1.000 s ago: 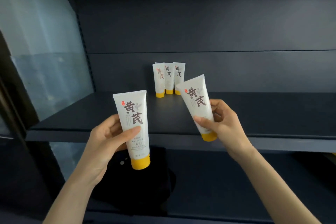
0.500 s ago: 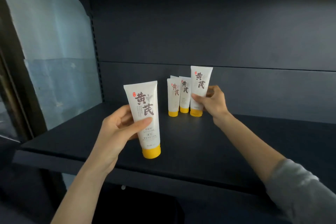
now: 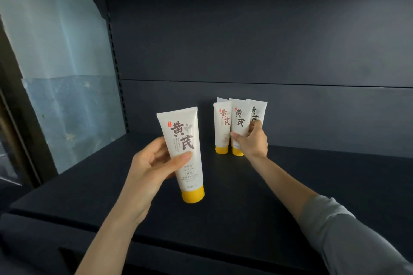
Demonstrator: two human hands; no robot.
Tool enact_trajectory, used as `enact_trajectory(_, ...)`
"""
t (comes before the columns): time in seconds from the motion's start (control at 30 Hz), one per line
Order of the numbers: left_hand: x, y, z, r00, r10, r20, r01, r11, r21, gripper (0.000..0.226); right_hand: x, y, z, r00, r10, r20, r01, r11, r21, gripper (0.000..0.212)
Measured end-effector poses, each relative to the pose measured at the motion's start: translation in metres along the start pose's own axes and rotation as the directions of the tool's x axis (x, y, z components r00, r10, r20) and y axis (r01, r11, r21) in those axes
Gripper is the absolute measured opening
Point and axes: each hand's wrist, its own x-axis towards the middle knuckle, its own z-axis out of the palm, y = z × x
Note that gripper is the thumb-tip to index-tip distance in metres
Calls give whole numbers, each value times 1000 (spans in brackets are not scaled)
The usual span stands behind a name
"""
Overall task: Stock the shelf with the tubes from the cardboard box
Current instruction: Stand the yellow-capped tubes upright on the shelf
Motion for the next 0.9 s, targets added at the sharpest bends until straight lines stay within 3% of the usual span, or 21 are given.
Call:
enact_trajectory(0.27,10,-8,-6,999,-22,44,22,1000,1,46,-1,1,8,1000,-8,-6,8,997,73,43)
enact_trajectory(0.63,23,-2,-3,998,-22,67,22,1000,-3,41,-23,-30,-32,999,-28,-18,29,994,109,35)
enact_trajectory(0.77,30,2,9,997,-17,70,19,999,-29,33,-58,-63,-55,973,-136,188,94,972,217,30)
enact_trajectory(0.9,32,1,23,998,-15,55,16,1000,-26,26,-106,-77,-73,812,-265,520,149,955,255,49)
